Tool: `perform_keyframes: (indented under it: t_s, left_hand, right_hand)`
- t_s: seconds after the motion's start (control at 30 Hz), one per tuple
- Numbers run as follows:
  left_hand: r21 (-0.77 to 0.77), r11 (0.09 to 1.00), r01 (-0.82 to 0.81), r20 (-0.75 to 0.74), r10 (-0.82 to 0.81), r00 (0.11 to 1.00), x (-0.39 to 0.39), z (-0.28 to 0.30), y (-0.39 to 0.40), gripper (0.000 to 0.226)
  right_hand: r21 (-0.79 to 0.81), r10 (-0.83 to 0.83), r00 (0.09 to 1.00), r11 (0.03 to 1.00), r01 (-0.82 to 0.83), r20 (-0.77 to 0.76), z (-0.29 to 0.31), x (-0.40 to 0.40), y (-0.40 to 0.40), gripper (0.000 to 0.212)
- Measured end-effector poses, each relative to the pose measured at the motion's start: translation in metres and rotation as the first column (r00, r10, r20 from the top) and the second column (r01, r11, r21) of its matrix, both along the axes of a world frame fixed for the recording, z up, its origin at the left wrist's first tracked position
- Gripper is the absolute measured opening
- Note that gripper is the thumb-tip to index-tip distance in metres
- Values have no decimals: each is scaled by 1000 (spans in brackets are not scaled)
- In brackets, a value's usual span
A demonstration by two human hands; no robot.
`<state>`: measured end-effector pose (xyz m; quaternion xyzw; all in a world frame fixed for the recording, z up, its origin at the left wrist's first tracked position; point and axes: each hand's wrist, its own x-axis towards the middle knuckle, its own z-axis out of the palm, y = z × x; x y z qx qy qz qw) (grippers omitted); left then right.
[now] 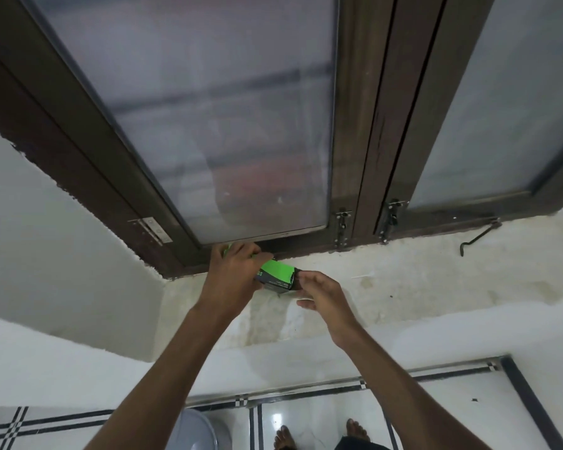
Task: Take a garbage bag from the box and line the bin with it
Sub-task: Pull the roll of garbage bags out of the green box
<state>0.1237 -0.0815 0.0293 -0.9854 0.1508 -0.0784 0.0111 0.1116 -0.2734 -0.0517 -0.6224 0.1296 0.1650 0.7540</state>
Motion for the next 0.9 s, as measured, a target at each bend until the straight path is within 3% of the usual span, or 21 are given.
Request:
perform_keyframes:
  t_s: [0.13,0.23,0.4,0.67,0.77,0.9]
  left_hand:
    - [-71,997,-32,-20,31,999,-5,-4,-2,65]
    - [-127,990,-65,-19,63,998,-8,-7,-1,62]
    - [-221,972,-84,-48,75,996,-14,-14,3,61]
    - [-406,909,-95,-116,51,992,-28,-28,13,61]
    - [-409,907,-105,-124,59,991,-33,-38,23,60]
    - [-392,903,-177,-163,121,979,-40,-51,46,59]
  right_hand:
    - [13,62,997,998,-62,-35,2,6,-6,20]
    - [21,190,981,981,-190,28,4,7,-12,29]
    - [-73,283,958,958,-279,50,6,12,-17,45]
    - [-80,333,939,942,-327,88,13,22,-23,32]
    - [-151,358,930,927,-343,85,14,21,-26,38]
    - [-216,337,940,923,-317,58,11,17,-42,30]
